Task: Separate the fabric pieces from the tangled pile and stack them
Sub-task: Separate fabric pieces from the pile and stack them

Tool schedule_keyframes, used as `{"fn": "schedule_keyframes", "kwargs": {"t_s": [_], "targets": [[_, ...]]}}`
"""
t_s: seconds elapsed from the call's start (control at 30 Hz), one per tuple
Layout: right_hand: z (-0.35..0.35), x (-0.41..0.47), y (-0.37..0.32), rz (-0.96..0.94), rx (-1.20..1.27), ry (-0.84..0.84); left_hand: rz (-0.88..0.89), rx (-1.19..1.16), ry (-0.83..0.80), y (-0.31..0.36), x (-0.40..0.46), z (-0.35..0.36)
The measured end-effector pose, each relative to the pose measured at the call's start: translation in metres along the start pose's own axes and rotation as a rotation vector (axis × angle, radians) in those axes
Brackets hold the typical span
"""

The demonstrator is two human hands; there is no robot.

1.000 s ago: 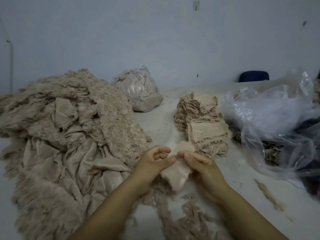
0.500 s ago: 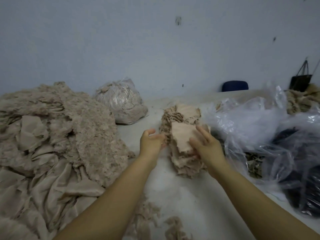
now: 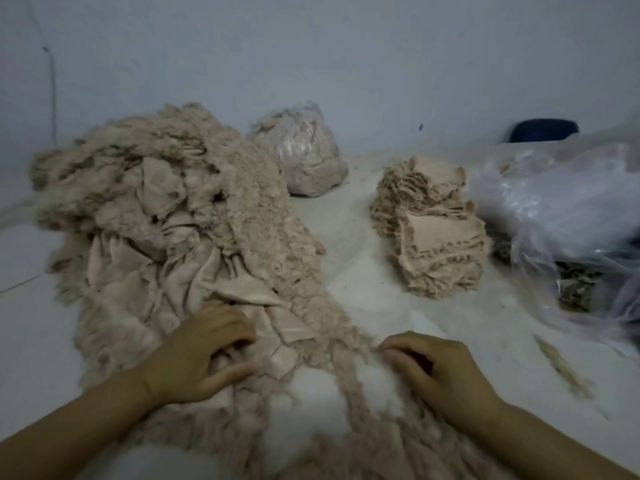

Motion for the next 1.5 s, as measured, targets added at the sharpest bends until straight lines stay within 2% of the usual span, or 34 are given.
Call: {"fn": "schedule_keyframes", "kwargs": {"t_s": [0.07,0.17,0.23,0.3,0.43,0.53,0.63,0.7,0.77,0.8,0.87,0.93,1.0,1.07,1.13,1.27,1.33,1.43,1.5], "targets": [[0.011,0.004,-0.008,0.057,-0.009,-0.027,0.002,0.018,-0.053,0.003,-0.007,0.011],[0.035,0.016,-0.021,0.114,-0.128,-0.048,-0.108,-0.005,-0.079,0.003,-0.001,0.026],[0.050,0.025,-0.036,0.095,-0.197,-0.058,-0.141,-0.052,-0.036,0.011,0.004,0.031],[0.058,0.031,-0.047,0.138,-0.210,-0.055,-0.161,-0.212,0.041,0.025,0.009,0.032],[0.049,0.046,-0.047,0.341,0.038,0.078,-0.124,-0.338,0.185,0.050,0.021,0.024],[0.049,0.056,-0.038,0.361,0.094,0.012,-0.094,-0.369,0.127,0.062,0.028,0.031],[0.035,0.060,-0.024,0.373,0.277,0.137,-0.173,-0.390,0.078,0.062,0.043,0.037],[0.022,0.060,-0.013,0.397,0.434,0.269,-0.246,-0.423,0.191,0.056,0.054,0.026],[0.013,0.059,-0.005,0.380,0.484,0.309,-0.244,-0.311,0.360,0.053,0.065,0.011],[0.011,0.060,-0.003,0.352,0.524,0.310,-0.237,-0.219,0.359,0.052,0.073,0.010],[0.008,0.060,-0.001,0.292,0.605,0.305,-0.294,-0.120,0.166,0.042,0.089,0.026],[0.002,0.059,0.005,0.250,0.565,0.325,-0.392,-0.209,0.020,0.028,0.095,0.042],[-0.001,0.056,0.013,0.250,0.567,0.344,-0.425,-0.303,0.055,0.018,0.094,0.044],[-0.002,0.052,0.020,0.259,0.623,0.360,-0.454,-0.294,0.080,0.010,0.092,0.044],[0.004,0.049,0.024,0.268,0.692,0.339,-0.428,-0.262,0.035,0.010,0.093,0.046],[0.019,0.054,0.013,0.204,0.593,0.091,-0.326,-0.303,-0.002,0.024,0.103,0.050],[0.012,0.056,0.013,0.161,0.563,0.194,-0.323,-0.232,-0.050,0.022,0.104,0.057],[-0.005,0.051,0.031,0.256,0.758,0.407,-0.444,-0.102,-0.162,0.000,0.093,0.062],[-0.005,0.049,0.034,0.281,0.831,0.388,-0.468,-0.173,-0.265,-0.005,0.090,0.062]]}}
Point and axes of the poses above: each hand's wrist, its own x-axis towards the middle knuckle, its own z-axis out of the palm, y = z × x, the point moved 7 cm from there along x, towards the middle knuckle, and after that the axes turned 1 degree about -z, right-handed, at the moved point
